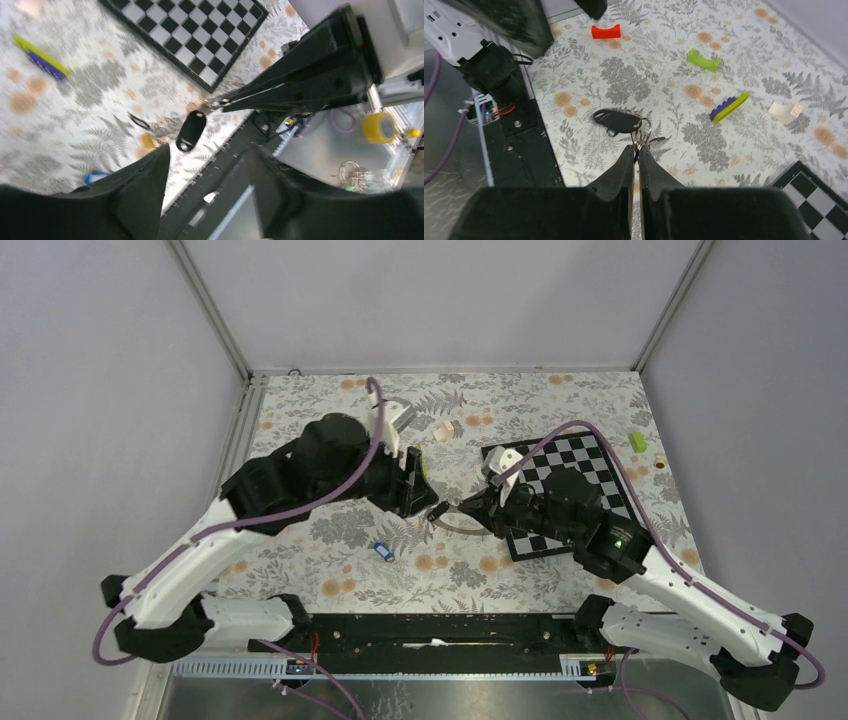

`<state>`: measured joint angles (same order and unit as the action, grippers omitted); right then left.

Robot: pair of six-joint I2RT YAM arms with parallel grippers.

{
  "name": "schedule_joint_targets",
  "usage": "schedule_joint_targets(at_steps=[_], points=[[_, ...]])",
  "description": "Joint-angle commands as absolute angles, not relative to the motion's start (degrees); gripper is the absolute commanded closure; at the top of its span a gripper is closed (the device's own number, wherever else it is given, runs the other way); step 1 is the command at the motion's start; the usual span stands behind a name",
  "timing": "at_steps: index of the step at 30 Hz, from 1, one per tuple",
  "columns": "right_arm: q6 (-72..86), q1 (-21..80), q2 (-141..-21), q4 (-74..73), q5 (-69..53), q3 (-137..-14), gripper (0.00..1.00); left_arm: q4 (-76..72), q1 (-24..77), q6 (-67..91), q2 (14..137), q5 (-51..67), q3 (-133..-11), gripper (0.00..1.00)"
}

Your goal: Remove the keys from the keyring

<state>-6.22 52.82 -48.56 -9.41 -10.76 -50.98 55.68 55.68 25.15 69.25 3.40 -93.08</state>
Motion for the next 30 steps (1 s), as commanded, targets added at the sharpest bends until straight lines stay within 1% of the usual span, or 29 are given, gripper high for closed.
schedule_joint_targets(at_steps=[1,2,3,4,5,7,10,15,17,24,30], points=[[0.98,53.26,-48.10,-17.32,-10.98,-58.91,1.00,37.06,55.73,24.79,60.71,5.06,-83.29,0.24],[1.89,53.26,-48.60,-19.27,-11.25,-60.36,1.00,34.14,55.72,24.86,58.42,4.26,-80.99,0.15],[2.70,53.26,-49.14,-21.52,-11.30,-61.88,1.00,30.68,55.72,24.81,56.36,3.69,-78.61,0.07],[3.44,53.26,-49.67,-23.77,-11.32,-63.46,1.00,28.30,55.72,24.71,54.46,3.09,-76.67,0.02],[4.18,53.26,-50.17,-25.90,-11.48,-64.81,1.00,26.09,55.77,24.53,52.68,2.52,-74.66,0.01],[5.11,53.26,-51.26,-30.12,-12.43,-67.72,1.00,22.94,55.72,24.23,49.95,2.17,-71.50,0.01],[6.47,53.26,-52.66,-36.38,-14.34,-71.51,1.00,21.08,55.74,23.72,49.17,3.37,-68.94,0.01],[6.03,53.26,-53.24,-42.92,-22.66,-73.56,1.00,16.98,55.72,22.51,49.27,10.11,-65.63,0.01],[4.76,53.26,-52.84,-44.56,-27.09,-73.44,1.00,14.21,55.73,21.11,48.87,13.67,-63.50,0.04],[1.51,53.25,-48.26,-43.01,-33.04,-71.06,1.00,-0.12,55.77,18.43,44.76,24.16,-53.44,0.15],[-0.57,53.26,-47.69,-42.50,-34.86,-71.02,1.00,-10.74,55.88,19.52,42.53,33.31,-47.21,0.17]])
